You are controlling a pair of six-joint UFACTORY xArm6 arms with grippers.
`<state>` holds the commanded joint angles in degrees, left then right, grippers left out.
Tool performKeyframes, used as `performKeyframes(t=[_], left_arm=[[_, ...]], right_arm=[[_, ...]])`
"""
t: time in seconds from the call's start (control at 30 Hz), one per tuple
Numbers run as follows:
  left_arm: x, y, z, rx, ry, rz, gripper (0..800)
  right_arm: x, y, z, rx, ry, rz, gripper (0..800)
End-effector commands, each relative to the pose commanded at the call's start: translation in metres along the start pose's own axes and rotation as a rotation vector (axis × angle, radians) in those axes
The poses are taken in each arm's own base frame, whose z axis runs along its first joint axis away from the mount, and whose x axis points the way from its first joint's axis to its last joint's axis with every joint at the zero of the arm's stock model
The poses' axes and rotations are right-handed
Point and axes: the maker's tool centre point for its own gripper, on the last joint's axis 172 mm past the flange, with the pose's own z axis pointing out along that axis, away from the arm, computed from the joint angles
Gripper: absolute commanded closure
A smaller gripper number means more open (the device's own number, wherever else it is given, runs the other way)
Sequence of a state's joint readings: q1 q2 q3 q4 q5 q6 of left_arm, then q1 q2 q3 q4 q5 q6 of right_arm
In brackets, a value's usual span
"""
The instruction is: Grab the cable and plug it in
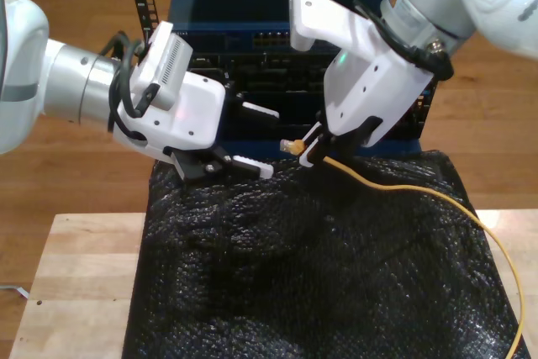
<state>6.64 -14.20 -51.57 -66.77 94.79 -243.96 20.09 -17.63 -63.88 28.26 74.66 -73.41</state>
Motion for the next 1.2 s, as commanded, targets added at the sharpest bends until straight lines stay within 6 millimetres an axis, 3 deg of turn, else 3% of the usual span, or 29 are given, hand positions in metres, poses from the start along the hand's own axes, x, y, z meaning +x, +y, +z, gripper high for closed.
performKeyframes(t=[0.3, 0.4, 0.8, 0.97, 1.03, 1.2], left_arm=[[-0.0038, 0.0020, 0.0021, -0.004, 0.000, -0.011, 139], [-0.0062, 0.0010, 0.0023, 0.001, -0.002, -0.017, 247], [-0.0054, 0.0024, 0.0028, -0.004, 0.001, -0.024, 353], [-0.0056, 0.0022, 0.0022, -0.003, 0.001, -0.026, 425], [-0.0063, 0.0021, 0.0023, -0.002, 0.001, -0.028, 497], [-0.0088, 0.0021, 0.0030, 0.000, 0.000, -0.033, 499]], right_arm=[[-0.0007, 0.0008, 0.0017, 0.002, -0.001, 0.005, 792], [-0.0006, 0.0012, 0.0015, 0.001, -0.001, 0.005, 792], [-0.0010, -0.0001, 0.0051, 0.006, -0.003, 0.008, 791], [-0.0022, -0.0005, 0.0067, 0.008, -0.004, 0.010, 791], [-0.0022, -0.0005, 0.0067, 0.008, -0.004, 0.010, 791], [-0.0019, -0.0006, 0.0061, 0.007, -0.004, 0.009, 790]])
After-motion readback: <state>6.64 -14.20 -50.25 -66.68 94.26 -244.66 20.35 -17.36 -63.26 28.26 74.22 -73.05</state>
